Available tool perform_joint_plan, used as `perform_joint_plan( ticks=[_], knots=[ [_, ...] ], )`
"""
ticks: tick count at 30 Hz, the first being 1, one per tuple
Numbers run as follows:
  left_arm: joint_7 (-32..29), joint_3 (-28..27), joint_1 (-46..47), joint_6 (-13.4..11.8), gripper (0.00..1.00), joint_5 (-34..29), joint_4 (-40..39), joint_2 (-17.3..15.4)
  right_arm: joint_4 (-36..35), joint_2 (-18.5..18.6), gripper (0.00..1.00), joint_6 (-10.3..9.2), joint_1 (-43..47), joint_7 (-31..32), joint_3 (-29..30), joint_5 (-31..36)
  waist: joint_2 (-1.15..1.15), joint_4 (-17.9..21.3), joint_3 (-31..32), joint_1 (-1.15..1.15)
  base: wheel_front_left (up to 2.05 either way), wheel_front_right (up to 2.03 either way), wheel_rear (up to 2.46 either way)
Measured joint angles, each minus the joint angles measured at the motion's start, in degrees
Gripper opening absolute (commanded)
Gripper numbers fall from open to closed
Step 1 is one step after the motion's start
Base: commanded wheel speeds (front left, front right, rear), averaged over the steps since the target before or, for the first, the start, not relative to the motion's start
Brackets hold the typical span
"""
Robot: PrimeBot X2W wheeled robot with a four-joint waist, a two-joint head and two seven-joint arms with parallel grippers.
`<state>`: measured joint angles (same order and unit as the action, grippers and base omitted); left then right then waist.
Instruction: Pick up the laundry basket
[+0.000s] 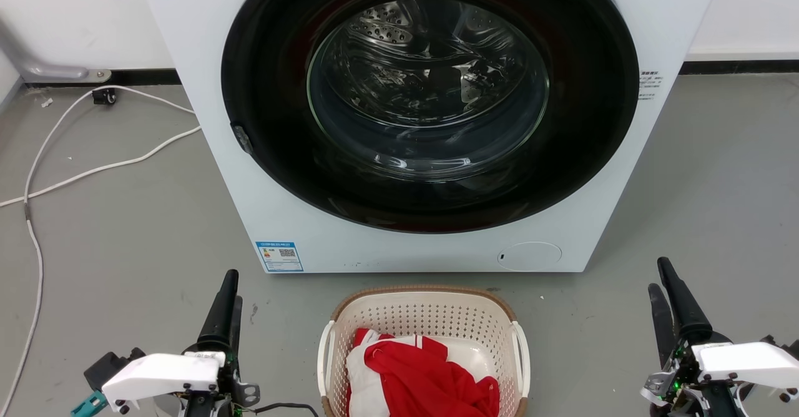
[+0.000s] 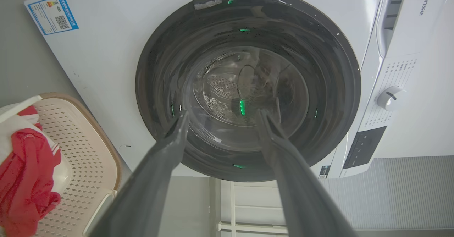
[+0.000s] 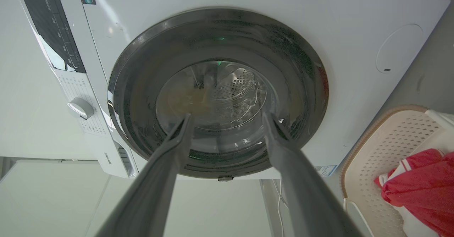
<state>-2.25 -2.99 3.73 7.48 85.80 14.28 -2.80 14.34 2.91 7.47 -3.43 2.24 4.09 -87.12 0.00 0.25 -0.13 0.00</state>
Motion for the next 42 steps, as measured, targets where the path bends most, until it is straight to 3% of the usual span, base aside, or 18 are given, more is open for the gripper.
perform_joint_plan(
  ticks=[13,25,42],
  knots=[
    [3.0,1.8,0.2,-0.4,1.00,-19.8,-3.3,0.0,-3.5,0.0,1.00,0.00,0.8,-3.0,0.2,22.7,0.00,0.1,0.1,0.00,0.00,0.00,0.00],
    [5.5,4.1,0.4,-1.2,1.00,-33.3,-4.4,0.0,-4.6,0.0,1.00,0.01,1.4,-5.2,-0.7,36.4,0.00,0.3,0.2,0.00,0.00,0.00,0.00],
    [8.5,6.2,1.2,-2.0,1.00,-47.4,-4.3,-0.2,-7.1,0.0,1.00,0.01,2.3,-4.6,-1.1,51.4,0.00,0.4,0.3,0.00,0.00,0.00,0.00]
  ],
)
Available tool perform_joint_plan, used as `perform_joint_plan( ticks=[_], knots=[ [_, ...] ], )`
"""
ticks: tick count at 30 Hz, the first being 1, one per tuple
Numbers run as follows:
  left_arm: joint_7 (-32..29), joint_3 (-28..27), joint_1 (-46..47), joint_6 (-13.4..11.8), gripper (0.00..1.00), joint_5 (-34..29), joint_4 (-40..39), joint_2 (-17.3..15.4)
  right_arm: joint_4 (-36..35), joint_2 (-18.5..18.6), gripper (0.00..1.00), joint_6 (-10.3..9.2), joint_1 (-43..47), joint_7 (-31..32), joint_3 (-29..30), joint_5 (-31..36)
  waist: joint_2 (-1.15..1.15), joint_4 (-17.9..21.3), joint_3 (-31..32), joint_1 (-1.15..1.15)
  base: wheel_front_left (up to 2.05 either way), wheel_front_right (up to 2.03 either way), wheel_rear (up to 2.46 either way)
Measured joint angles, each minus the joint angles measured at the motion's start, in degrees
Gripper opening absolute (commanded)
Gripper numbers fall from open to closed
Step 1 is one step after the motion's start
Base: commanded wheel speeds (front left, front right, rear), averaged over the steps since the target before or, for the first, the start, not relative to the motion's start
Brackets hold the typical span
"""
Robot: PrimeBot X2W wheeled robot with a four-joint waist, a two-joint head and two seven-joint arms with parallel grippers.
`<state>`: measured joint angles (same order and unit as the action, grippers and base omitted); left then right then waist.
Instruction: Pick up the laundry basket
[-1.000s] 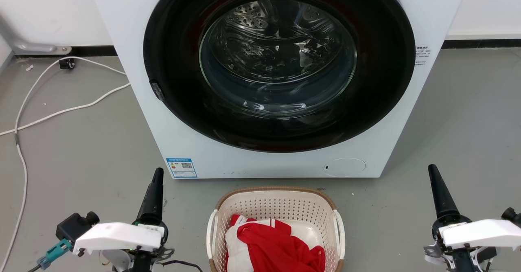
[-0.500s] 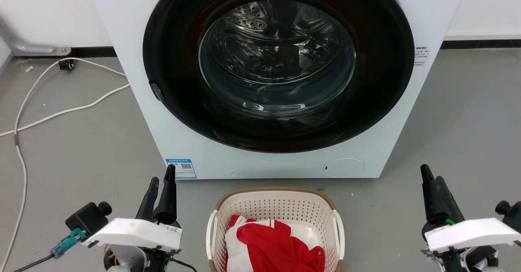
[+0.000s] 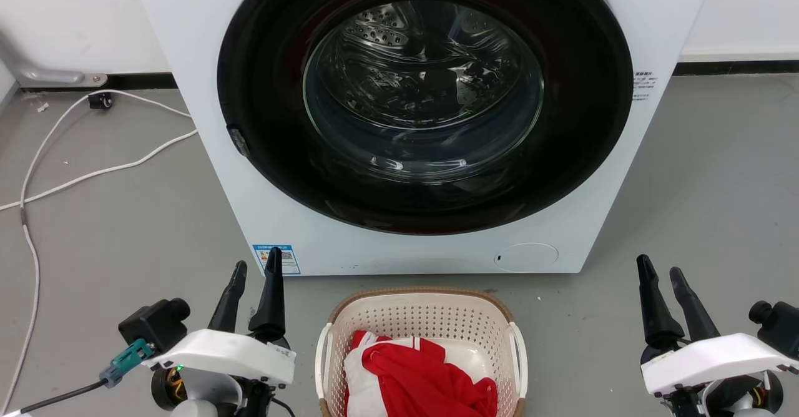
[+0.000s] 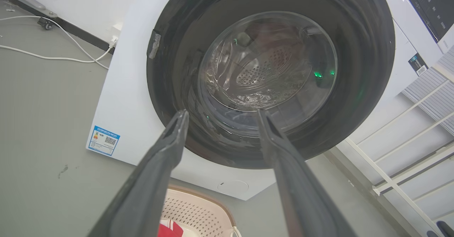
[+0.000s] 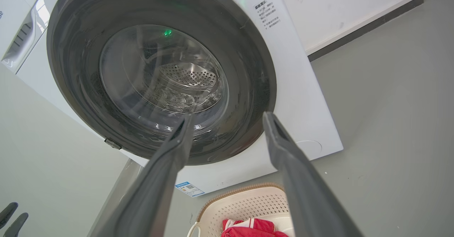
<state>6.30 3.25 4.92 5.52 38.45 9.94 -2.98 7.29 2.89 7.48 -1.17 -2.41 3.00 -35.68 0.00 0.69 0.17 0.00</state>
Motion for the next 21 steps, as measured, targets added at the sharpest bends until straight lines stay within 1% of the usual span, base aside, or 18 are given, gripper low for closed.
perform_joint_plan(
  ticks=[13,21],
  knots=[
    [2.0,0.8,0.4,-1.0,1.00,-8.3,0.8,0.0,-1.0,0.0,1.00,0.01,0.5,0.0,-0.3,10.0,0.00,0.1,0.0,0.00,0.00,0.00,0.00],
    [3.1,1.1,0.8,-1.6,1.00,-13.0,1.3,-0.1,-1.7,0.0,1.00,0.01,0.6,-0.6,-0.9,15.1,0.00,0.3,0.1,0.00,0.00,0.00,0.00]
  ],
)
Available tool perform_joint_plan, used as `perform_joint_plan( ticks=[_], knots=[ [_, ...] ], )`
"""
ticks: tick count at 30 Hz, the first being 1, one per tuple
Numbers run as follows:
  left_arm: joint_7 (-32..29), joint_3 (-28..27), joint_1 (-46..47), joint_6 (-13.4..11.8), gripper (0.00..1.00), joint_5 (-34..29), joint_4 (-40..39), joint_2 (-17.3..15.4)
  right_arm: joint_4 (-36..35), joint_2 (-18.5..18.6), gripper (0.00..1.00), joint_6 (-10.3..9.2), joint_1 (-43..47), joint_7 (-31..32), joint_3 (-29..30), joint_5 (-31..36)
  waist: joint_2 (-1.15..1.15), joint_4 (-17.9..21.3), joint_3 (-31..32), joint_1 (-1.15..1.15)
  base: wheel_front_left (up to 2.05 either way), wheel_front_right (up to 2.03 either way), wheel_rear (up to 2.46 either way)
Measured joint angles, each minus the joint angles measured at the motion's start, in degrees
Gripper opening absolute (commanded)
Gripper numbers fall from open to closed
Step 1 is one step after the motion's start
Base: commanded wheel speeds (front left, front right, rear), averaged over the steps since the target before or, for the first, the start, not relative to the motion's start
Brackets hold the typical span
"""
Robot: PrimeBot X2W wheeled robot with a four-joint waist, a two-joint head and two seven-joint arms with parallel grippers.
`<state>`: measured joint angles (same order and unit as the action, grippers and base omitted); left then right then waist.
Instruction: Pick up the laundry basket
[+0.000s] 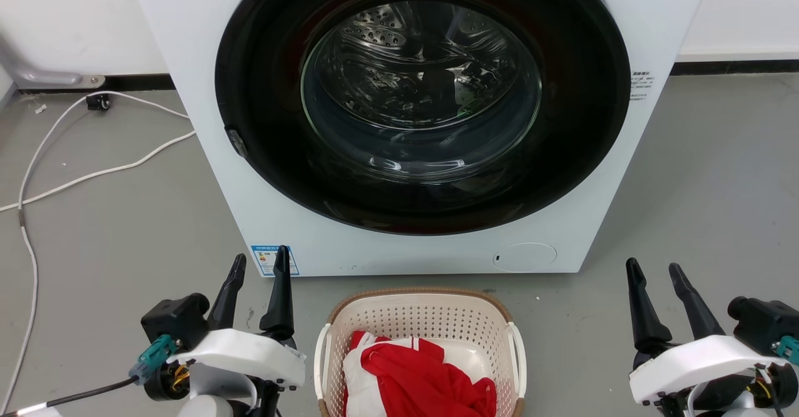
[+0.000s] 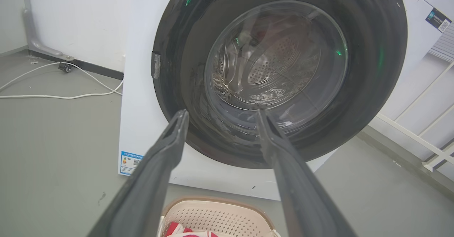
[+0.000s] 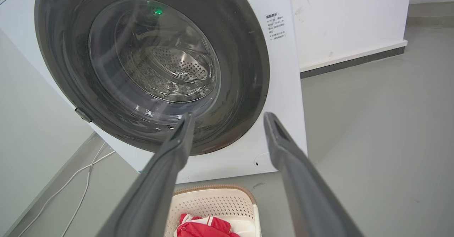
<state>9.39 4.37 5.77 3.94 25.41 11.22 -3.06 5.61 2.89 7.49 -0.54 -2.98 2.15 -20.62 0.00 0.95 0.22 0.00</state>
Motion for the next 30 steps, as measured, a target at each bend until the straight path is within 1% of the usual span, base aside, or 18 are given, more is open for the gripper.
perform_joint_plan(
  ticks=[18,29,30],
  knots=[
    [2.4,0.2,0.1,-1.4,1.00,-9.4,0.8,-0.4,-0.6,0.0,1.00,0.00,0.6,-1.0,-0.4,9.7,0.00,0.1,0.2,0.00,0.00,0.00,0.00],
    [3.5,0.7,0.0,-1.8,1.00,-14.3,1.5,-0.5,-0.8,0.0,1.00,0.01,0.9,-1.1,-0.8,15.0,0.00,-0.1,0.2,0.00,0.00,0.00,0.00],
    [4.0,0.8,0.0,-1.9,1.00,-15.5,1.6,-0.4,-0.8,0.0,1.00,0.01,0.9,-1.1,-0.9,16.3,0.00,-0.1,0.2,0.00,0.00,0.00,0.00]
  ],
)
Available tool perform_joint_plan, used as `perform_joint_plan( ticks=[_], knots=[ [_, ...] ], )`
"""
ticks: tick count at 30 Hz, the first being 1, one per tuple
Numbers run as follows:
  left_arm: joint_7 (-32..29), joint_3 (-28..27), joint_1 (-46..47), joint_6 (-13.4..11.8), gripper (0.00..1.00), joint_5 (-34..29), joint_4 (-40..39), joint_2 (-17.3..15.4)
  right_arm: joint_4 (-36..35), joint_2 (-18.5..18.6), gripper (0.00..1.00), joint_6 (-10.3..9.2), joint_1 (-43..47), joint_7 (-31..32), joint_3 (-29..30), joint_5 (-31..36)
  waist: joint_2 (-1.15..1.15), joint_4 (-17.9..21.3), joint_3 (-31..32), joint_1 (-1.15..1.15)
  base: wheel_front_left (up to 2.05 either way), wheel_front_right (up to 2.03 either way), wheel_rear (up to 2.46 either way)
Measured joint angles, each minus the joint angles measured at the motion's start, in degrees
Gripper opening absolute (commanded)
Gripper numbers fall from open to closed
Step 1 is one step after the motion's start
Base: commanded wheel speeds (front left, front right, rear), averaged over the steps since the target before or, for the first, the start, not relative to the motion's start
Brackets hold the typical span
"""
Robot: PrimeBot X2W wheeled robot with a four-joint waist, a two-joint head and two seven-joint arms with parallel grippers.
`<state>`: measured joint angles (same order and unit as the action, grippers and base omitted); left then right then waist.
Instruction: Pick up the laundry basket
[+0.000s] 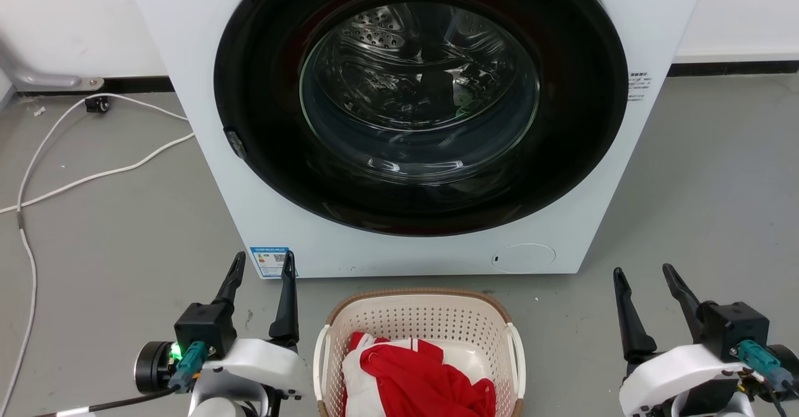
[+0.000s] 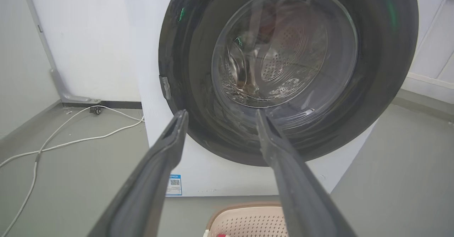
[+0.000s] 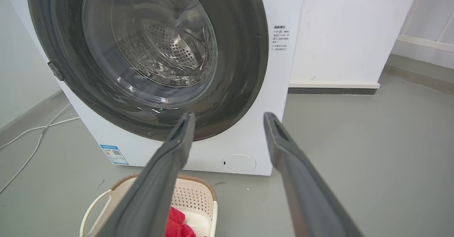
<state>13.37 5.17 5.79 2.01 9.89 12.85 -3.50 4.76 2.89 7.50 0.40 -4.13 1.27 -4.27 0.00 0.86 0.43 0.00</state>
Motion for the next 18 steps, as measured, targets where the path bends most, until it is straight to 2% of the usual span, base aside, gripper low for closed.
perform_joint_plan(
  ticks=[18],
  knots=[
    [1.6,0.2,0.1,0.1,1.00,-3.7,0.7,0.3,-0.5,0.0,1.00,0.00,0.1,-0.5,-0.1,6.6,0.00,0.0,-0.4,0.00,0.00,0.00,0.00]
  ],
)
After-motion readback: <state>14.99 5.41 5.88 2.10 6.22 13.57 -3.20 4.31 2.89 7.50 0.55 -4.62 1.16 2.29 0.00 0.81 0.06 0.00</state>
